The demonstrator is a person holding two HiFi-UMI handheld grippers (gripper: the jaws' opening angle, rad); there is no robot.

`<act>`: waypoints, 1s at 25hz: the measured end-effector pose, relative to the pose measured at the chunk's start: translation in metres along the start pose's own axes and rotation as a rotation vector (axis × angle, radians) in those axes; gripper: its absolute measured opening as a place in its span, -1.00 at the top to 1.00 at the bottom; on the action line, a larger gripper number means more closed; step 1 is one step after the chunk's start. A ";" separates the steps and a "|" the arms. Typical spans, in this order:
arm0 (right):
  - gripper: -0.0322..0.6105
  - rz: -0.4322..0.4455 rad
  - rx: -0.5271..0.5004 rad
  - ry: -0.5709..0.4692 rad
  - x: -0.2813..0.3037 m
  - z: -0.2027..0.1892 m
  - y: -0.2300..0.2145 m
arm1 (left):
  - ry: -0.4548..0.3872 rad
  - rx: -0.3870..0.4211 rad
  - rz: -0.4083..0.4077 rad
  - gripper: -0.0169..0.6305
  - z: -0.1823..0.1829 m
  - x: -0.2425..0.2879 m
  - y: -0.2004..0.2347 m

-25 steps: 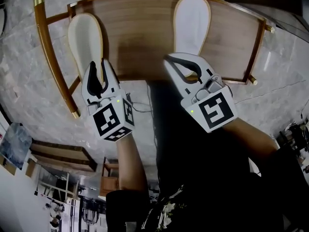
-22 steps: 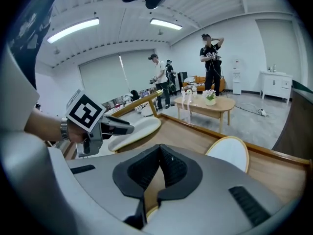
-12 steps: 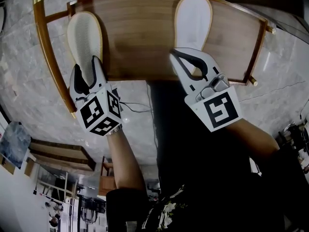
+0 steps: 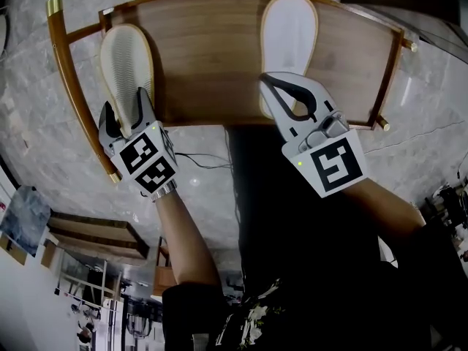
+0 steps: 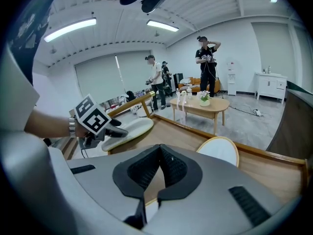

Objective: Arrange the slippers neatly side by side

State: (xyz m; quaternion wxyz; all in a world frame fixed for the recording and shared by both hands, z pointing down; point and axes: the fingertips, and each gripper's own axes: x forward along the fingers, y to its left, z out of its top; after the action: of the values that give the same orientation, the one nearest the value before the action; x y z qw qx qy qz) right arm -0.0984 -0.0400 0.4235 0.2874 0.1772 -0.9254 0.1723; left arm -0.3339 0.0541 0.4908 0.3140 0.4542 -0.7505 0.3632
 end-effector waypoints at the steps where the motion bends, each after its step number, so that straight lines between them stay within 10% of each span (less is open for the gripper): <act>1: 0.90 0.000 0.002 0.002 0.000 -0.001 0.000 | 0.011 0.017 0.005 0.10 -0.001 0.002 0.000; 18: 0.90 -0.003 0.020 0.012 -0.004 -0.008 -0.006 | 0.009 -0.066 0.061 0.03 -0.010 0.017 0.003; 25: 0.90 0.009 0.036 0.014 -0.007 -0.011 -0.005 | 0.018 -0.215 0.027 0.01 -0.014 0.021 0.005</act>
State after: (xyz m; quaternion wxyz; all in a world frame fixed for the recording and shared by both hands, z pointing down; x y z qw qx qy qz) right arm -0.0855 -0.0380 0.4292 0.2897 0.1770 -0.9209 0.1916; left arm -0.3451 0.0579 0.5140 0.3627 0.4046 -0.7882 0.2890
